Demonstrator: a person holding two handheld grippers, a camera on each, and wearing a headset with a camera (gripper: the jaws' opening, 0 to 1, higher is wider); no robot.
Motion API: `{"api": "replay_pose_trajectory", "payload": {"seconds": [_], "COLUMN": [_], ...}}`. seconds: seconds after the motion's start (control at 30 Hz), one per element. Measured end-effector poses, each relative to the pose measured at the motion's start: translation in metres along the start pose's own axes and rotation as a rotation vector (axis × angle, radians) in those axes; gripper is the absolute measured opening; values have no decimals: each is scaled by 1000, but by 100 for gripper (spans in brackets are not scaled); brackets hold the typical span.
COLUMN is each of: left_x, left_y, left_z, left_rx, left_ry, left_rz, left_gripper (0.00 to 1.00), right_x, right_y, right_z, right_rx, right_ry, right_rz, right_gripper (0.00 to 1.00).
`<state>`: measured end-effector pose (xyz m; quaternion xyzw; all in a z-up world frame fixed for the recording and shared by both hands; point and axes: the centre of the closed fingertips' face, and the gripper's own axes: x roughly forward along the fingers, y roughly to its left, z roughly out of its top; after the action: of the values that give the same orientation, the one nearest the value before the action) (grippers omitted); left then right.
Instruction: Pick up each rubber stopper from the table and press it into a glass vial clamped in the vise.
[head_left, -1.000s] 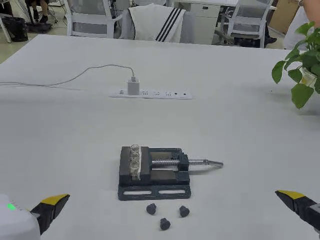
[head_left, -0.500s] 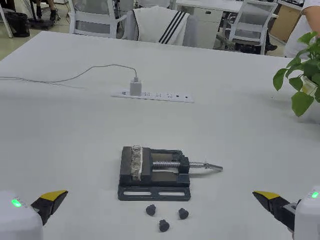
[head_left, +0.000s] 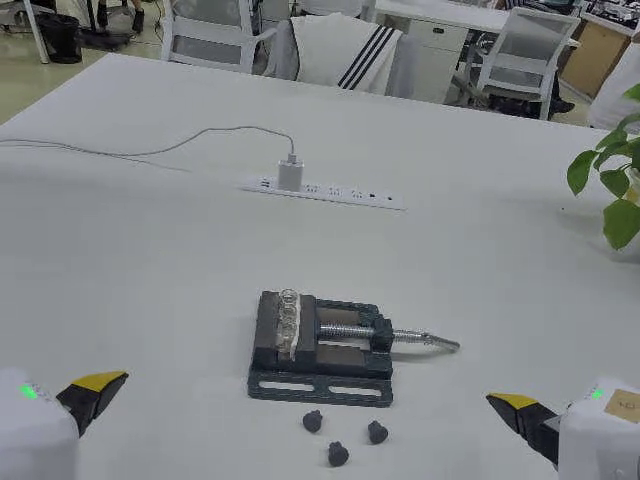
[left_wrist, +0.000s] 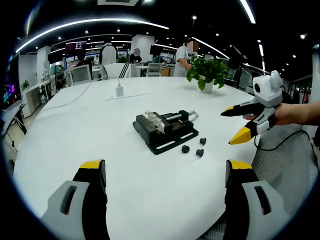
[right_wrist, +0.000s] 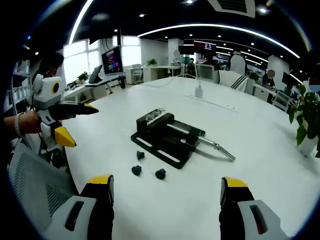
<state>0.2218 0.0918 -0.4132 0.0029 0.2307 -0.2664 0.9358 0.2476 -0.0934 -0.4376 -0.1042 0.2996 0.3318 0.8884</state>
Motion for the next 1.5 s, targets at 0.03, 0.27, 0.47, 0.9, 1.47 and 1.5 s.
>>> {"api": "replay_pose_trajectory", "payload": {"seconds": [0.03, 0.27, 0.47, 0.9, 1.47, 1.5], "left_x": [0, -1, -2, -5, -6, -6], "left_y": [1, 4, 6, 6, 7, 7], "left_z": [0, -1, -3, -12, -18, -19], "left_rx": [-1, -4, -14, -44, -55, -55], "left_ry": [1, 0, -5, -1, 11, 13], "left_rz": [2, 6, 13, 22, 19, 17], "left_gripper": [99, 99, 99, 99, 98, 98], "right_x": [2, 13, 25, 46, 56, 56], "right_y": [0, 2, 10, 13, 10, 10], "right_z": [0, -1, -7, -9, -19, -19], "right_rx": [3, 60, 92, 103, 131, 131], "right_ry": [3, 24, 48, 52, 69, 68], "right_rz": [-2, -12, 2, -32, -58, -61], "right_gripper": [85, 70, 58, 29, 17, 16]}}
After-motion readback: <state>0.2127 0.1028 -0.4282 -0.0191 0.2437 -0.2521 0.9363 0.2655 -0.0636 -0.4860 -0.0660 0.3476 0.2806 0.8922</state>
